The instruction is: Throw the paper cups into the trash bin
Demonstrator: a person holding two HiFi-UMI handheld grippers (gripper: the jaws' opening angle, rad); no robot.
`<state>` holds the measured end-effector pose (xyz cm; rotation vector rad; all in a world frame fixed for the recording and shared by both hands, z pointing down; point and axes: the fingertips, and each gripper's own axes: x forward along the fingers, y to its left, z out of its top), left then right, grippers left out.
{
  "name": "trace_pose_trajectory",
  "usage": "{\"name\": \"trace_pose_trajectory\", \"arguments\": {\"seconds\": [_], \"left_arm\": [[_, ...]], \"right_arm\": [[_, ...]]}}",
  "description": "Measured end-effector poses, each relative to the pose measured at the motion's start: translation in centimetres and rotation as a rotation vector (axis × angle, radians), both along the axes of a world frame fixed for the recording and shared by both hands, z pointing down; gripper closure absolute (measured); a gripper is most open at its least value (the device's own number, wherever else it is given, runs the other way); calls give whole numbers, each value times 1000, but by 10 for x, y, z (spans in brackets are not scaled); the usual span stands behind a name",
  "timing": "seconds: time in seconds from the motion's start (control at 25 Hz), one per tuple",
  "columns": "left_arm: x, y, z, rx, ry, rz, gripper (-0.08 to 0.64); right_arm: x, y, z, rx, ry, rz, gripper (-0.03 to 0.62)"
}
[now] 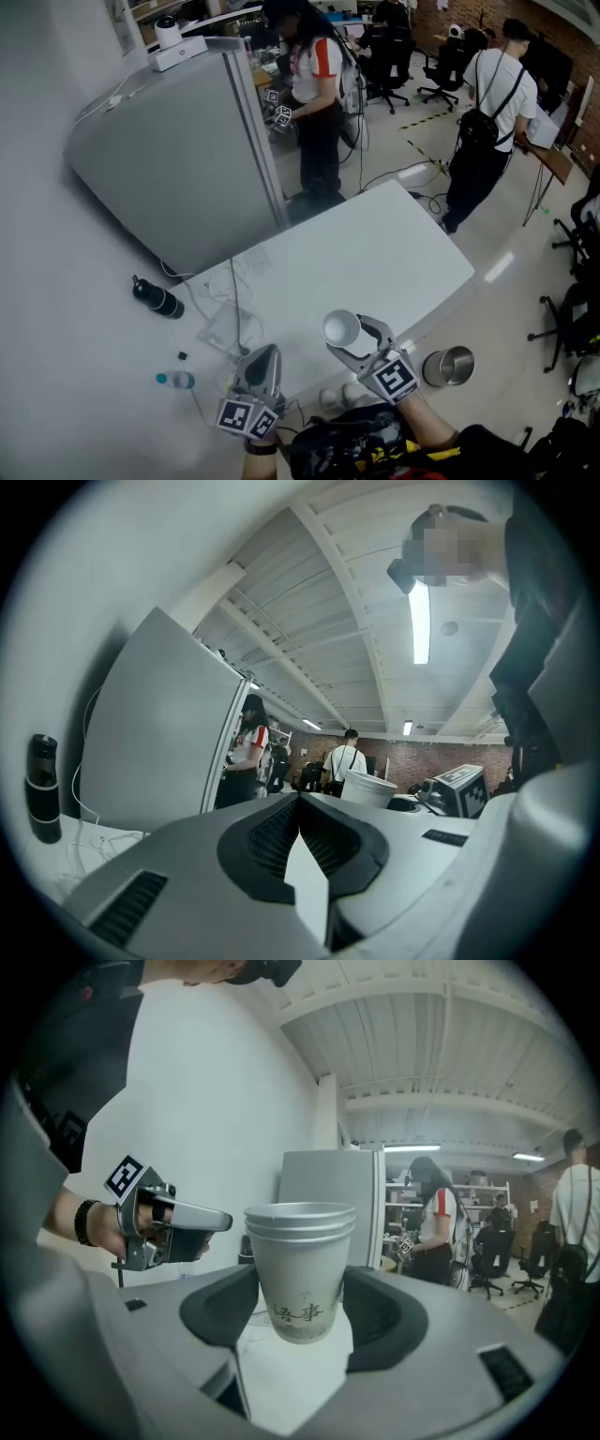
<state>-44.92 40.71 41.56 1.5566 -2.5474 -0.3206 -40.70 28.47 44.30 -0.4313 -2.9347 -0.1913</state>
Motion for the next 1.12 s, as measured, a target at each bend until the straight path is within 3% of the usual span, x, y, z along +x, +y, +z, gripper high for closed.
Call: {"name": "trace_pose_trajectory", "arguments": {"seconds": [0.28, 0.6, 1.12], "left_arm": [[4, -31, -3, 1, -47, 104, 557], [11, -63, -11, 8, -67, 169, 557], [54, -169, -25, 27, -89, 385, 558]], "right_arm": [[10, -29, -13, 34, -28, 103, 296], [27, -64, -34, -5, -67, 197, 296], [95, -149, -51, 25, -100, 393, 296]]}}
